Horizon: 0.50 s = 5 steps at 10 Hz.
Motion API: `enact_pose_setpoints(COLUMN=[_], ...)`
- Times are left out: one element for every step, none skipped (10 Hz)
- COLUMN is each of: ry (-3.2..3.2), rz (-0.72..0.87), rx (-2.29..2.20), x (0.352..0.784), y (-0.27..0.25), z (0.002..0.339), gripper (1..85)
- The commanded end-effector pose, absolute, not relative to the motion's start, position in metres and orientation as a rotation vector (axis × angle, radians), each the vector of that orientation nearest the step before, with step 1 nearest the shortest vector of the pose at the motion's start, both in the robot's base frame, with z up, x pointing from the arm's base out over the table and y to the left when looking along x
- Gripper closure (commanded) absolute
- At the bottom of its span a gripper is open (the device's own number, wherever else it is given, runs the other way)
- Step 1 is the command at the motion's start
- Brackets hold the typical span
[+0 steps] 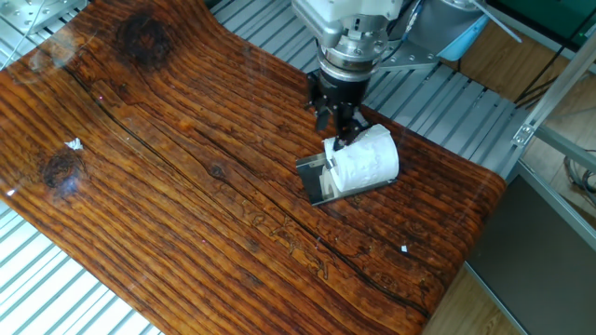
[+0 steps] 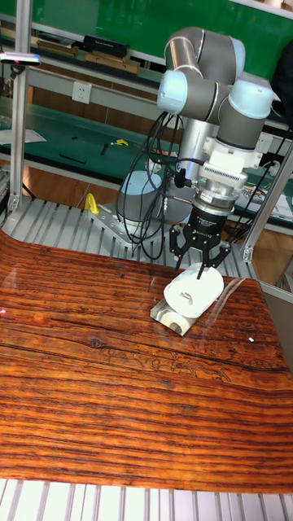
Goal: Take the roll of paper down from the shelf
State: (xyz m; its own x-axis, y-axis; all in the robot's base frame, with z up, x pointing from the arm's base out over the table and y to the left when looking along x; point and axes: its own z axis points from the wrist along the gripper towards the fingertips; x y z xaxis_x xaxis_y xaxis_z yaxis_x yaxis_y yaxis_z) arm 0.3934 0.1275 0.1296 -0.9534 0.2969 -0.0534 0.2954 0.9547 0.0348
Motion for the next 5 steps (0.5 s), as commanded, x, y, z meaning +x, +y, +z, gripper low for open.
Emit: enact_pose_setpoints(ry=[3.132, 3.145, 3.158, 3.118, 3.088], rz=[0.089, 0.142, 0.182, 0.226, 0.212], rx=[0.446, 0.473, 0.444, 0.479, 0.479], x=[0.373, 0.370, 0.368, 0.377, 0.385], y=[0.138, 0.147, 0.154, 0.160, 0.157], z=[0.131, 0.132, 0.132, 0.133, 0.133], gripper=[38.3, 39.0, 31.3, 28.7, 25.0])
